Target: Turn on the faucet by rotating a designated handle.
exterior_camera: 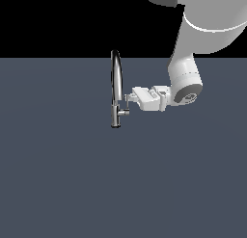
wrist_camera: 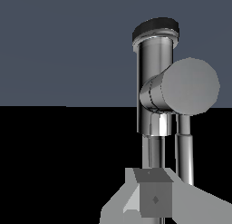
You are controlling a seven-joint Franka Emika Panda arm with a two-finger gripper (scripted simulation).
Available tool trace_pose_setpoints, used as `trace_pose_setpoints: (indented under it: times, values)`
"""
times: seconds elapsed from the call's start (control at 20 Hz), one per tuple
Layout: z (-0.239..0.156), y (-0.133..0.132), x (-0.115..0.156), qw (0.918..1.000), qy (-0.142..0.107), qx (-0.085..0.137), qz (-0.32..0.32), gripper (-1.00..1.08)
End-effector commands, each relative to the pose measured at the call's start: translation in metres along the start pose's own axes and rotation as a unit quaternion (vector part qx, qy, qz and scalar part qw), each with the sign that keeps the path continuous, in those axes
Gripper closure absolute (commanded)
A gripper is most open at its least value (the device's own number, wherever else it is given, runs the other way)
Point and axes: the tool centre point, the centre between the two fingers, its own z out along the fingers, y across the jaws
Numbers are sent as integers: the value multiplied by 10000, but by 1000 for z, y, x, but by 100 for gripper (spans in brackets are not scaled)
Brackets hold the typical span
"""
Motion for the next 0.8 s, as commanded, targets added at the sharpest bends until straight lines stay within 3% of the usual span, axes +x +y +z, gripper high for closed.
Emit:
trace_pose_setpoints:
  times: [0.0,0.75]
  values:
    - [0,6,-2,10000,-6,-11,-1,108]
    - [5,31,1,10000,-12,-21,-3,108]
